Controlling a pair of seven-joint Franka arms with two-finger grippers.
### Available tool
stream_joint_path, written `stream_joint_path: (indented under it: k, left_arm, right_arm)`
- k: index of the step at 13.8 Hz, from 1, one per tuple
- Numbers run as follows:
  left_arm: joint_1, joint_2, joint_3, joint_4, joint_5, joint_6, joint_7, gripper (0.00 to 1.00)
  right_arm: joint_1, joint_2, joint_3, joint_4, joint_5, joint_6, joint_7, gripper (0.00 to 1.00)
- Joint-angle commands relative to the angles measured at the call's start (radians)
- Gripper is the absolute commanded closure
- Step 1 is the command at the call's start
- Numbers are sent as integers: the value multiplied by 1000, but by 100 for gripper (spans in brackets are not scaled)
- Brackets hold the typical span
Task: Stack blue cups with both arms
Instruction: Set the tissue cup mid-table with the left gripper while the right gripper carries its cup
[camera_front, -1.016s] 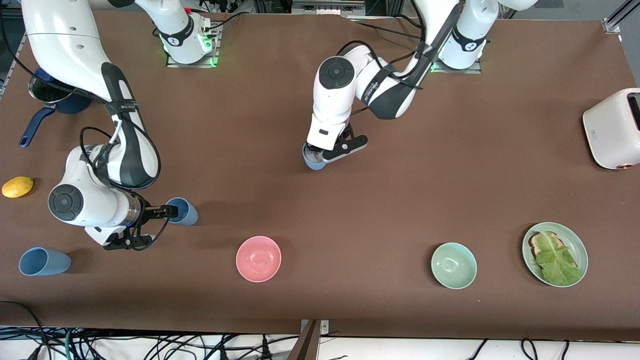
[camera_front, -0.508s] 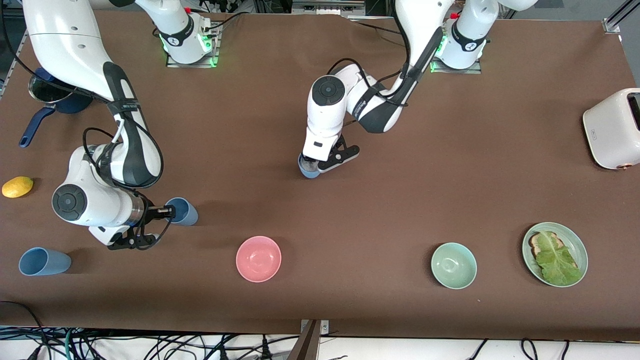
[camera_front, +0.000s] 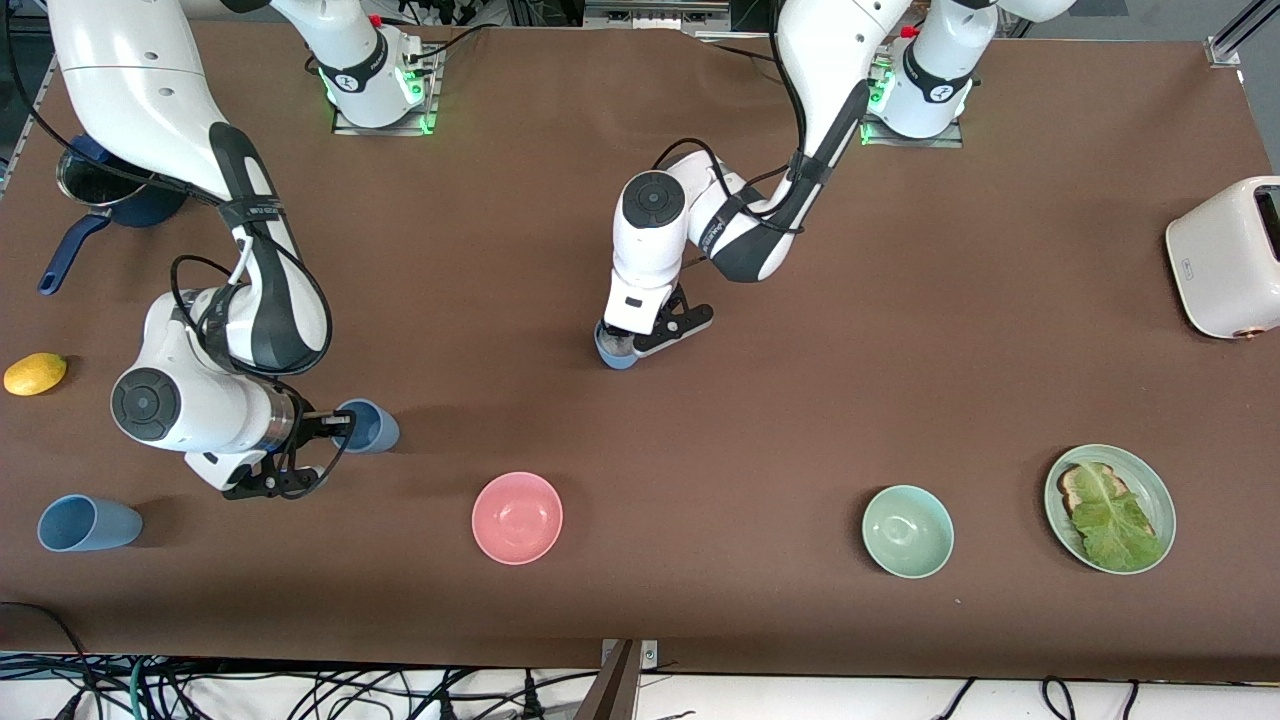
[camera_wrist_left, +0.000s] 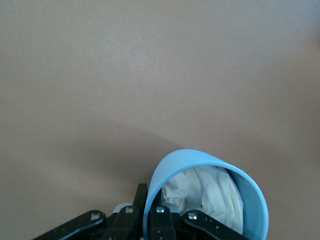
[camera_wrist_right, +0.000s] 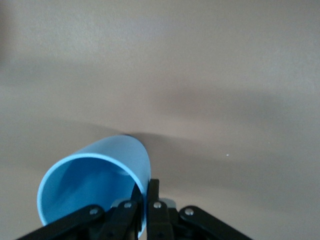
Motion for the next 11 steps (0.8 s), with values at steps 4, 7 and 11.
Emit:
stream_joint_path:
  k: [4,7,11]
  left_arm:
    - [-13,12,15,33,32,1,-17,15]
    - [-13,8,23,33,37,1,-15,1]
    - [-13,5,23,33,97,1,-15,0]
  right_arm:
    - [-8,-20,8,-1,15,-7,-14,100]
    - [-8,-52,6,12,14,-45,-15,100]
    - [-8,-61,6,98,14,-178,-15,100]
